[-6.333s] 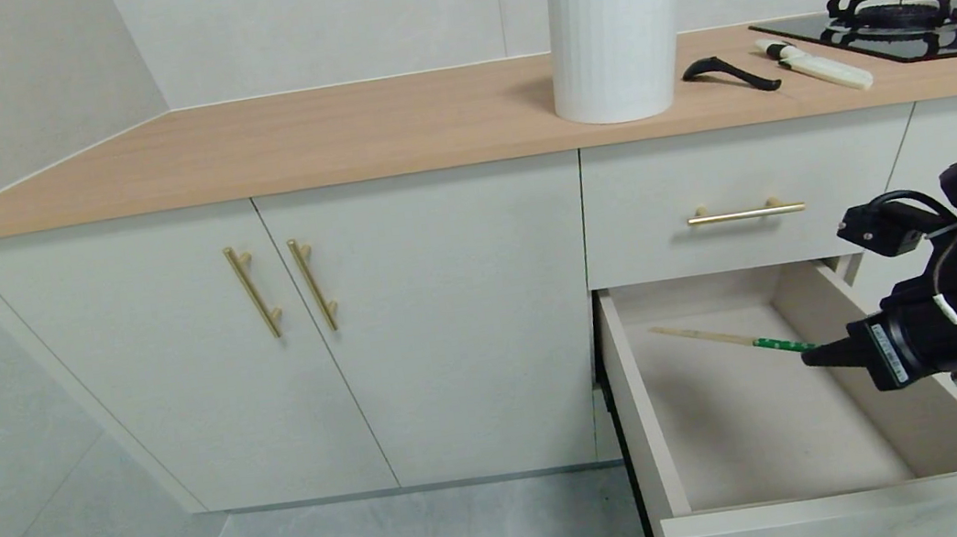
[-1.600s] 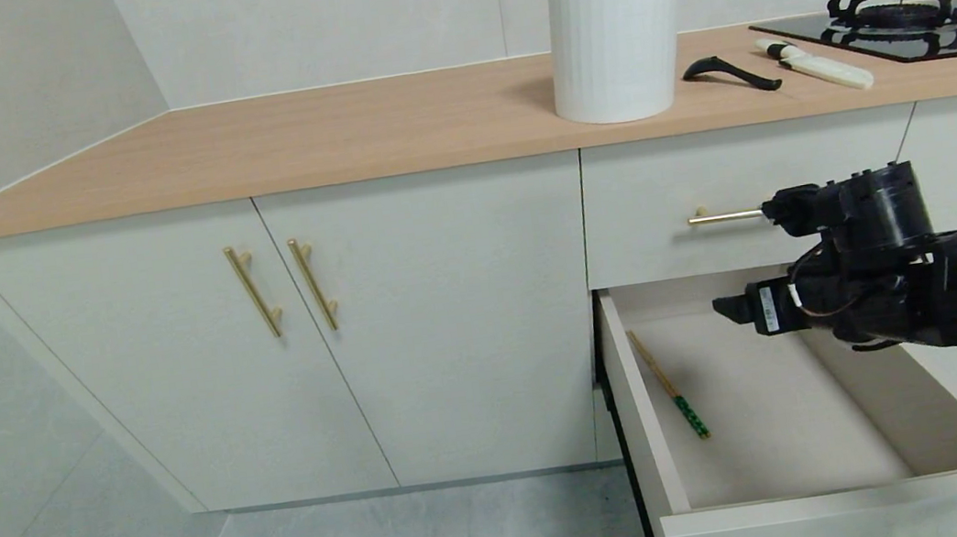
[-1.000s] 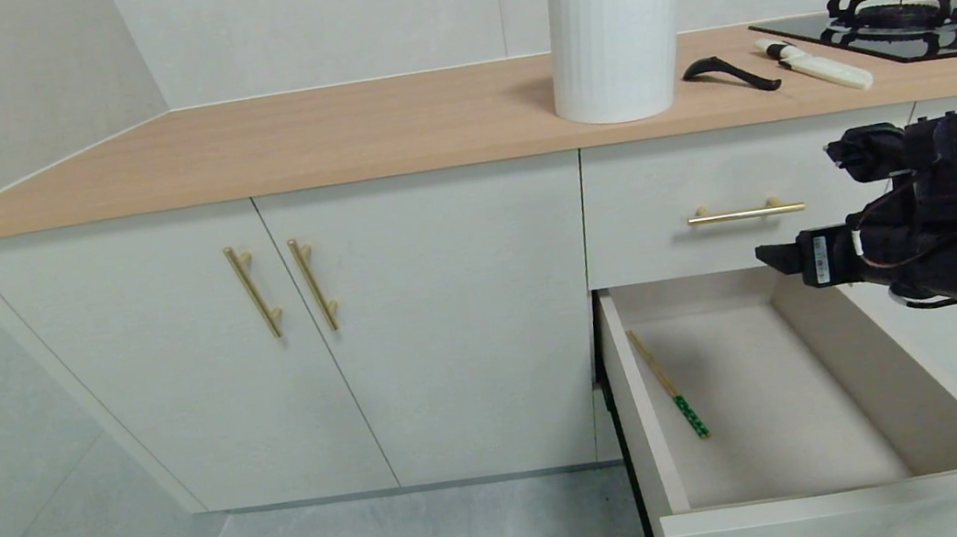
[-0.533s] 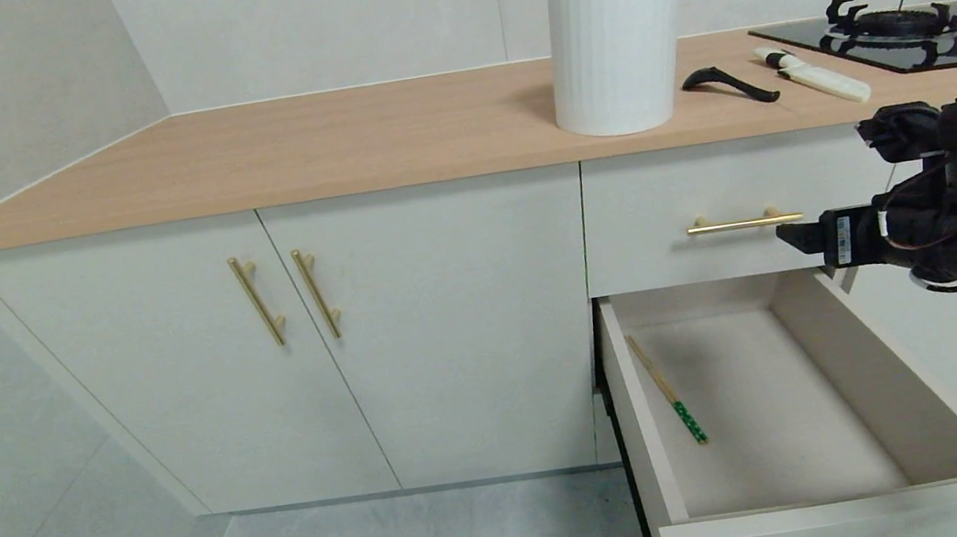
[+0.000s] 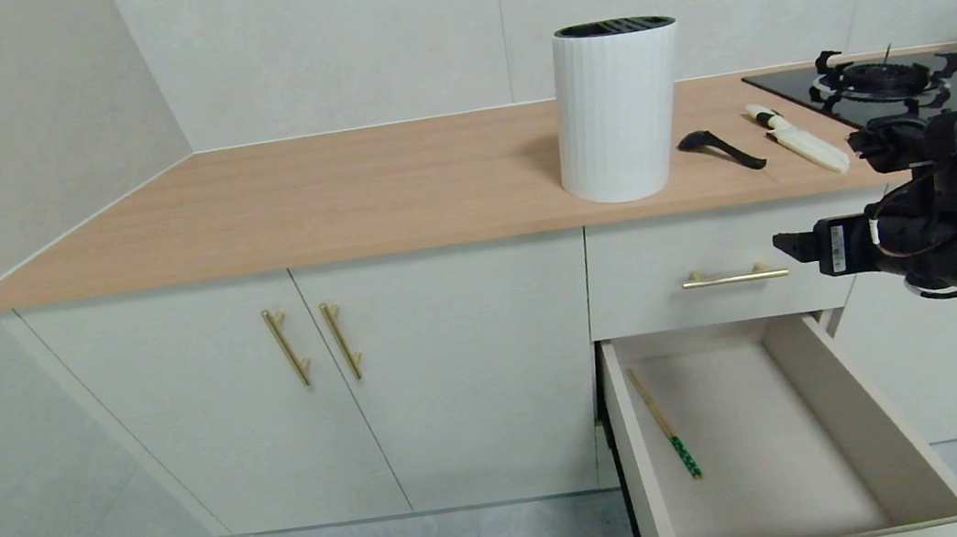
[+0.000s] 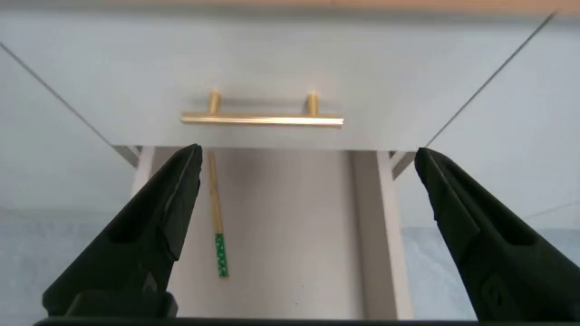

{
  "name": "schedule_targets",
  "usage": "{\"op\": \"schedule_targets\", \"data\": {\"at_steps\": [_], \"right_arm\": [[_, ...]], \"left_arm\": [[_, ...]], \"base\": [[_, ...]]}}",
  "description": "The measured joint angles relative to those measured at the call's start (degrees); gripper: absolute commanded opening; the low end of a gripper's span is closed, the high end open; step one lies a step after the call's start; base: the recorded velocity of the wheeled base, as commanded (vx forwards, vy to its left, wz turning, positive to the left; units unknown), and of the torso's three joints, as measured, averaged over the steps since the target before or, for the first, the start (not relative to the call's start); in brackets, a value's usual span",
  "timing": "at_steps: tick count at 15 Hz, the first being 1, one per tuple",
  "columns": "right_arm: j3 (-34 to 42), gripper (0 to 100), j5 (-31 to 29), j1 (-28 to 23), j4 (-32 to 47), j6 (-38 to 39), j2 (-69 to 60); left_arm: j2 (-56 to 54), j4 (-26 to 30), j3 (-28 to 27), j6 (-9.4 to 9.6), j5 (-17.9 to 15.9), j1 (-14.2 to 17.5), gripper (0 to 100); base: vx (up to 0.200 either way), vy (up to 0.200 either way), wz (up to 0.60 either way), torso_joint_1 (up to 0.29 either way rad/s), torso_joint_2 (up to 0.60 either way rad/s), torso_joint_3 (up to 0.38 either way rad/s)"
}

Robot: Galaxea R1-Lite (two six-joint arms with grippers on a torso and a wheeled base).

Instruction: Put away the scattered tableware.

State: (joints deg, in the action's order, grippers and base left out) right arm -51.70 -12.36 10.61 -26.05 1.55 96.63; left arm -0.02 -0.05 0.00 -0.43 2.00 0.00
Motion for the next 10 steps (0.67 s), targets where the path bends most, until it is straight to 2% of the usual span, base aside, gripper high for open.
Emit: {"op": "schedule_targets", "data": {"at_steps": [10], "right_arm": [[0.4, 100, -0.1, 1.1, 0.0, -0.1, 2.4]], "left_arm": [[0.0, 0.0, 0.0, 0.00, 0.0, 0.0, 100]], "base": [[0.000, 0.000, 0.00, 0.211, -0.49, -0.277]]}}
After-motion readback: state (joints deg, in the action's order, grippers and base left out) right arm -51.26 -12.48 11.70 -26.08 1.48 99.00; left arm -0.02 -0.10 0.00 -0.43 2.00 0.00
